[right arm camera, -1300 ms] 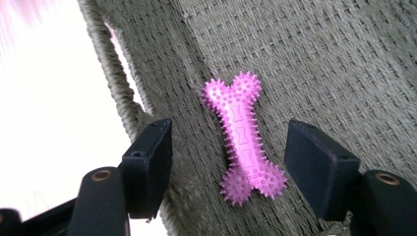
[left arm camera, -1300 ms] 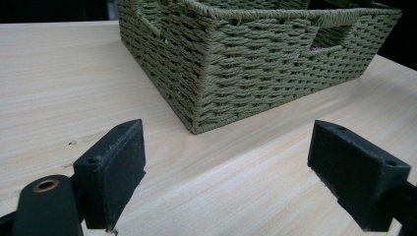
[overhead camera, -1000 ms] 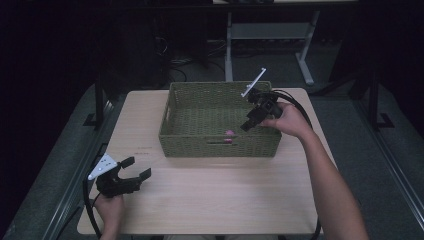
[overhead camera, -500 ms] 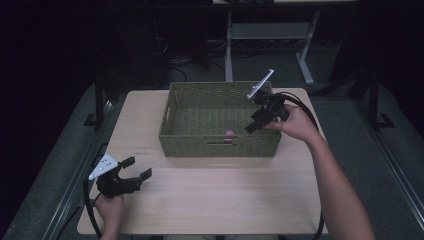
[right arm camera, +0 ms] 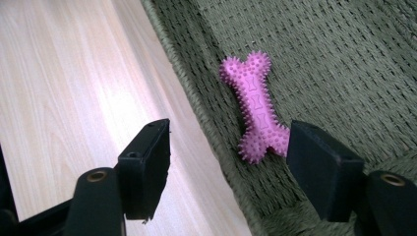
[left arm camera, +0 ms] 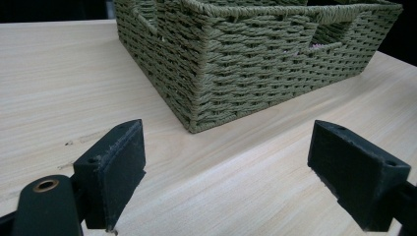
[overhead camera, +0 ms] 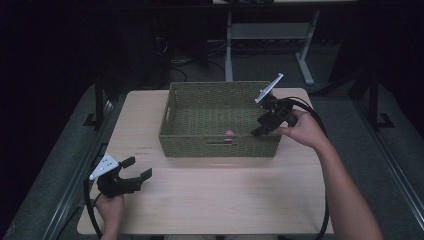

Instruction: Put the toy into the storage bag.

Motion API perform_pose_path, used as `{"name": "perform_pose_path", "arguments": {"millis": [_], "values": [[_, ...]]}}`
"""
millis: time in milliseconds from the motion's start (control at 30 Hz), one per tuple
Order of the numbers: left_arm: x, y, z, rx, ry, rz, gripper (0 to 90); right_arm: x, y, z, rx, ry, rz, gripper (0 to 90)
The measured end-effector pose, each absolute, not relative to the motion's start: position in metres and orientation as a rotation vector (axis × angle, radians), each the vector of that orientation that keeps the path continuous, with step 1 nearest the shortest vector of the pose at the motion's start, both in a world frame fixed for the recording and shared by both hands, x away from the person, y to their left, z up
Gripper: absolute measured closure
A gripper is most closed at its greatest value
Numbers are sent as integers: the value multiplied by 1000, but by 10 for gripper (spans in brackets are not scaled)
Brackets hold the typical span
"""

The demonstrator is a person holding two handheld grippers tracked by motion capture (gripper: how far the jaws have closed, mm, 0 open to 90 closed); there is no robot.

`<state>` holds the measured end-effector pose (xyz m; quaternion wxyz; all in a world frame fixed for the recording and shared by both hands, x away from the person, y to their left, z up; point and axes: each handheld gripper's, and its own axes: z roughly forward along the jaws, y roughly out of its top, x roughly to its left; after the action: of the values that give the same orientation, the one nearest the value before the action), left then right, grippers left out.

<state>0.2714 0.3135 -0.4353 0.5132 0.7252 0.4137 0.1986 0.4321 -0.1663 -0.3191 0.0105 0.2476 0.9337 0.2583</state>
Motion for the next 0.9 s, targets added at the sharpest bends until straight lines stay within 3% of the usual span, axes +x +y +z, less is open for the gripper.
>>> {"name": "perform_pose_path", "arguments": {"millis": [900], "values": [[271,313,-435,1746,995,478,139,396,-182,-328,754,2888,850,306]]}}
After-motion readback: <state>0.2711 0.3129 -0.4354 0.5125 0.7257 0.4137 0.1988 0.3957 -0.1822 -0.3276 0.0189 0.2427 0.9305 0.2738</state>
